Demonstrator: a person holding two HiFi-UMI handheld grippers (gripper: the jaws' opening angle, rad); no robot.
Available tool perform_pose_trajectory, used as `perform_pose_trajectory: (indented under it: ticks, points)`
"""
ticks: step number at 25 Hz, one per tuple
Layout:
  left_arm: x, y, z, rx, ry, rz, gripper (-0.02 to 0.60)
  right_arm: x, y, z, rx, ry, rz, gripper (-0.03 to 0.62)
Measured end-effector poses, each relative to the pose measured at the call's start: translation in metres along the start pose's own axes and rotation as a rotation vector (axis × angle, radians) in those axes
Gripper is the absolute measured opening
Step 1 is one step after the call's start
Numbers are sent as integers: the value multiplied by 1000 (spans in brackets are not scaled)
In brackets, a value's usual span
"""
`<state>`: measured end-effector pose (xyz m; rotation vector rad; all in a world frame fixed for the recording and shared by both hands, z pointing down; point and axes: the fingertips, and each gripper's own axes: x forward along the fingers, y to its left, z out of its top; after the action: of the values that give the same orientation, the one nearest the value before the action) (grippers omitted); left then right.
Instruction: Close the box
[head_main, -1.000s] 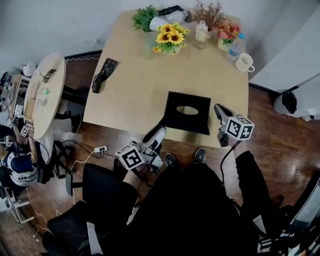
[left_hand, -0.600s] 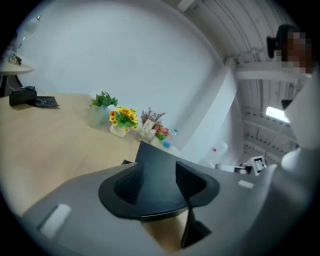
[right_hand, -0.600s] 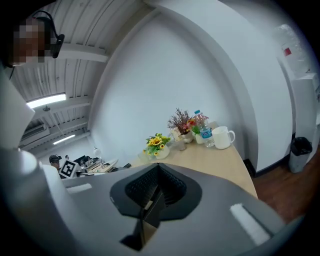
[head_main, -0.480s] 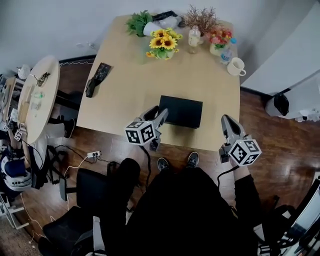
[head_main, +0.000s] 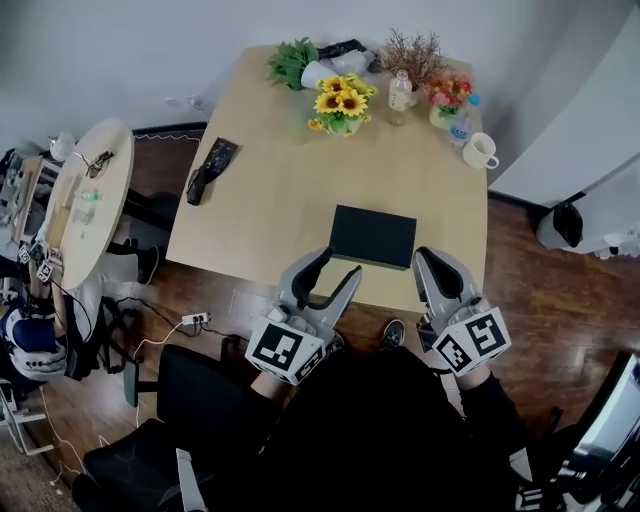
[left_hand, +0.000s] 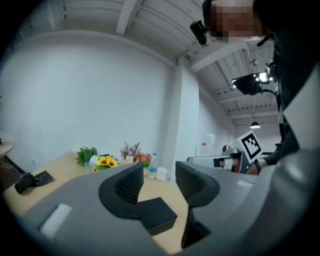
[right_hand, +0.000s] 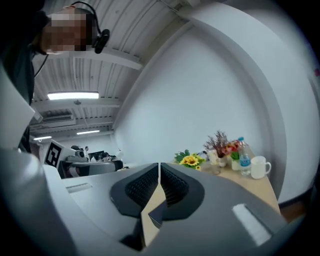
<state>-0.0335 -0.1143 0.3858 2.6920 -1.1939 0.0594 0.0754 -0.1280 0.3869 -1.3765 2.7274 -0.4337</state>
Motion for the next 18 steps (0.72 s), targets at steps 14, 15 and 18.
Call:
perform_pose_trajectory:
  ticks: [14,15,18]
  points:
    - [-21,-33,36,57,-114,-28,183,2,76,41,-254,-122,96,18]
    - [-20,-34,36,59,-113,-33,183,1,74,41,-255,-121,89,18]
    - [-15,-39,32,62,-98,-51,181,-3,70,40,-271,-119,83,18]
